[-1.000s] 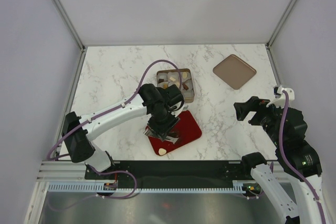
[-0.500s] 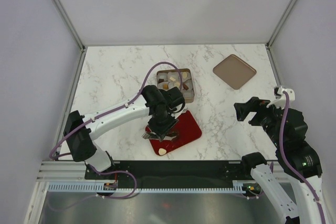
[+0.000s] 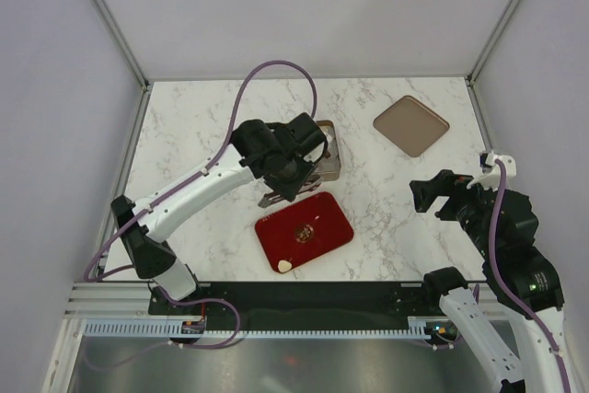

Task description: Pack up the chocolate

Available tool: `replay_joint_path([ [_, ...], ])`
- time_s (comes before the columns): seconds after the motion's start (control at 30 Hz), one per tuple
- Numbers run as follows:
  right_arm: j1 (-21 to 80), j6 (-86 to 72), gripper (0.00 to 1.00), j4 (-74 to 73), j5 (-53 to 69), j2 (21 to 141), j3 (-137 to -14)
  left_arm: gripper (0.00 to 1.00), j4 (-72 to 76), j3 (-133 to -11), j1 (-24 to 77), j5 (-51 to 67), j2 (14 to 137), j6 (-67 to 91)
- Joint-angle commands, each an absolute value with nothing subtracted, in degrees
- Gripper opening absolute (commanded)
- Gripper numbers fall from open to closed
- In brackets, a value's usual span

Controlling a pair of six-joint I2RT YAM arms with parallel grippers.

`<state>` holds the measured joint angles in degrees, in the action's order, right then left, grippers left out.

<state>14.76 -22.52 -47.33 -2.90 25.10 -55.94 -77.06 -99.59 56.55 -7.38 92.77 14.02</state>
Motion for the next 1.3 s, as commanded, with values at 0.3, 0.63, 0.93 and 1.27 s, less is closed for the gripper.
replay_joint_path([
  [0.3, 14.8, -22.6, 0.94, -44.9, -3.2, 26.3, -54.1, 0.28, -73.0, -110.7, 43.9, -3.2, 101.5, 7.9],
  [0.63, 14.7, -22.1, 0.94, -44.3, -3.9, 26.8, -53.3, 0.32, -72.6, -110.4, 42.8, -1.5, 104.9, 7.3],
  [0.93, 14.8, -22.1, 0.94, -44.2, -3.9, 26.7, -53.3, 0.39, -71.8, -109.9, 42.5, -1.0, 105.7, 6.6],
  [1.27, 14.8, -22.2, 0.95, -44.2, -4.0, 26.6, -53.3, 0.42, -71.7, -109.9, 42.3, -1.1, 106.9, 6.3],
])
